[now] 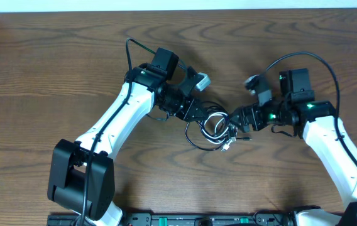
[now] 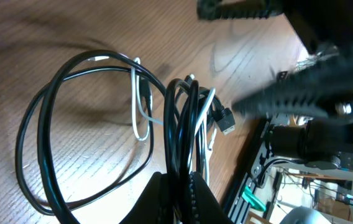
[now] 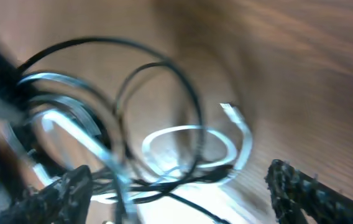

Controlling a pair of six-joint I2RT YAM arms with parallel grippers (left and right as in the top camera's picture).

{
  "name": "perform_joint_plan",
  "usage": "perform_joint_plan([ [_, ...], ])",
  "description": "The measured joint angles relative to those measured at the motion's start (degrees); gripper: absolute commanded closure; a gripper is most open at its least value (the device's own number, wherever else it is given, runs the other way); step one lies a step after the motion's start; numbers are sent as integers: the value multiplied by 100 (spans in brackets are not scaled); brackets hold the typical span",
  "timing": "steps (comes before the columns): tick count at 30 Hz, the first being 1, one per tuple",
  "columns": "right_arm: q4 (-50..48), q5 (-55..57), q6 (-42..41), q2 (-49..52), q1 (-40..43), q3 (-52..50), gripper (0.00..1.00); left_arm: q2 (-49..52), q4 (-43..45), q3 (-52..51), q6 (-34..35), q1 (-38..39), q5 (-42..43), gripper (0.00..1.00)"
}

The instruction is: Untangle cables

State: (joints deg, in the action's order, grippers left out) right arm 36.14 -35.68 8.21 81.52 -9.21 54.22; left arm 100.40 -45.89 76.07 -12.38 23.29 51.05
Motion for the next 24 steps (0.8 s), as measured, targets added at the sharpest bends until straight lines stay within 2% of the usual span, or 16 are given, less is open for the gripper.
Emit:
perform_joint_plan([
  [3,-39,-308,264,17,-192,0,50,0,-20,0,-15,0,22,93],
  [6,-127,-448,404,17,-302,0,61,0,-20,0,-42,0,109,93],
  [12,-168,-568,466,17,-323,0,64,0,-22,0,-142,2,442,93],
  [13,-168,-573,468,20,-323,0,66,0,-20,0,-142,2,494,93],
  [15,-168,-584,485,20,-323,0,76,0,-20,0,-160,2,647,93],
  [22,-175,-614,505,20,-323,0,78,0,-20,0,-162,0,1014,93],
  [23,-173,-614,505,20,-323,0,80,0,-17,0,-162,0,1060,93],
  [24,-175,-614,509,20,-323,0,87,0,-20,0,-162,0,1106,92],
])
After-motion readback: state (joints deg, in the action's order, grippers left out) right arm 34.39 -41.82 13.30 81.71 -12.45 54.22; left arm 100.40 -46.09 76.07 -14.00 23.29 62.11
